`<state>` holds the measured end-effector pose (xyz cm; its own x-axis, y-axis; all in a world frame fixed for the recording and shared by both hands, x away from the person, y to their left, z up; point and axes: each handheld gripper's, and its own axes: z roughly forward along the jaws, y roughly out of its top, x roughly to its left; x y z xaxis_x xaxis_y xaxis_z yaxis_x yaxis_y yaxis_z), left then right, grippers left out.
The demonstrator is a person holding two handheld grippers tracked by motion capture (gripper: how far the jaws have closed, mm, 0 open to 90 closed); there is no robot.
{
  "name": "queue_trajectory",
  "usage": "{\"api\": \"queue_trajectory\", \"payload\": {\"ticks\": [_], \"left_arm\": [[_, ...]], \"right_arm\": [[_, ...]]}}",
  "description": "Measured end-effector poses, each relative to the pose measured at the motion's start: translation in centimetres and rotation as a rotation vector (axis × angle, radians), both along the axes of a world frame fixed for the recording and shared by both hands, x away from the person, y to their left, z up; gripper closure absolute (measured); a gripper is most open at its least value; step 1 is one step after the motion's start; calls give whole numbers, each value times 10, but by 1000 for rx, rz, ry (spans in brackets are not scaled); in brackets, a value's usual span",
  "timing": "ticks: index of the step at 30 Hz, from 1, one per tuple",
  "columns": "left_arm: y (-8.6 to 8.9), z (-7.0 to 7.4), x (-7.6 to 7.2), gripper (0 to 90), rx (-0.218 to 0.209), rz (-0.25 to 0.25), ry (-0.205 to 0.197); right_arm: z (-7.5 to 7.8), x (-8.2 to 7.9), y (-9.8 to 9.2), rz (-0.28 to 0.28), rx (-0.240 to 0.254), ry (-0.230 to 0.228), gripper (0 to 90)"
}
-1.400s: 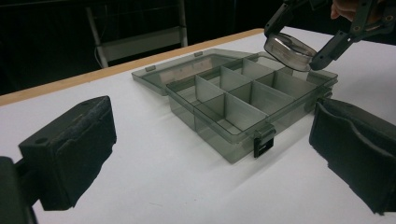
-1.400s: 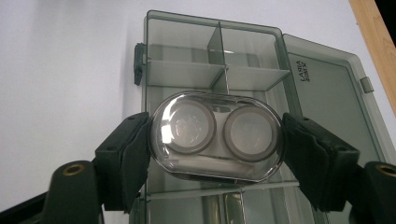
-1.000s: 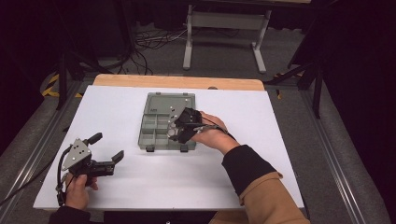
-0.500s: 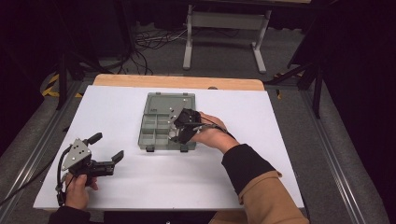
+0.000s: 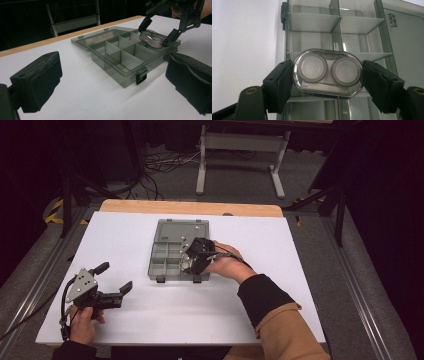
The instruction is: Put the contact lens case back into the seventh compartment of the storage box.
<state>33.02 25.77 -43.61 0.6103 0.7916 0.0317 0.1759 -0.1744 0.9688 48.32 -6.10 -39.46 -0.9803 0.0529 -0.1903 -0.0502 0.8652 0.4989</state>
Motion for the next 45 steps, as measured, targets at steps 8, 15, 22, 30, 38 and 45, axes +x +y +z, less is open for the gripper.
{"api": "queue_trajectory", "payload": {"ticks": [8, 15, 22, 30, 38, 45], "left_arm": [[0, 0, 0, 15, 0, 1, -1], [0, 0, 0, 15, 0, 0, 0], [0, 0, 0, 15, 0, -2, 1], [0, 0, 0, 15, 0, -1, 1], [0, 0, 0, 15, -2, 1, 0], [0, 0, 0, 15, -5, 3, 1]], "right_arm": [[-1, 0, 0, 0, -8, 16, 267], [-3, 0, 1, 2, -10, 21, 267], [-3, 0, 1, 1, -9, 26, 265], [-1, 1, -1, 6, 10, 34, 249], [2, 1, -2, 8, 39, 20, 155], [12, -1, -7, -23, 104, 5, 58]]}}
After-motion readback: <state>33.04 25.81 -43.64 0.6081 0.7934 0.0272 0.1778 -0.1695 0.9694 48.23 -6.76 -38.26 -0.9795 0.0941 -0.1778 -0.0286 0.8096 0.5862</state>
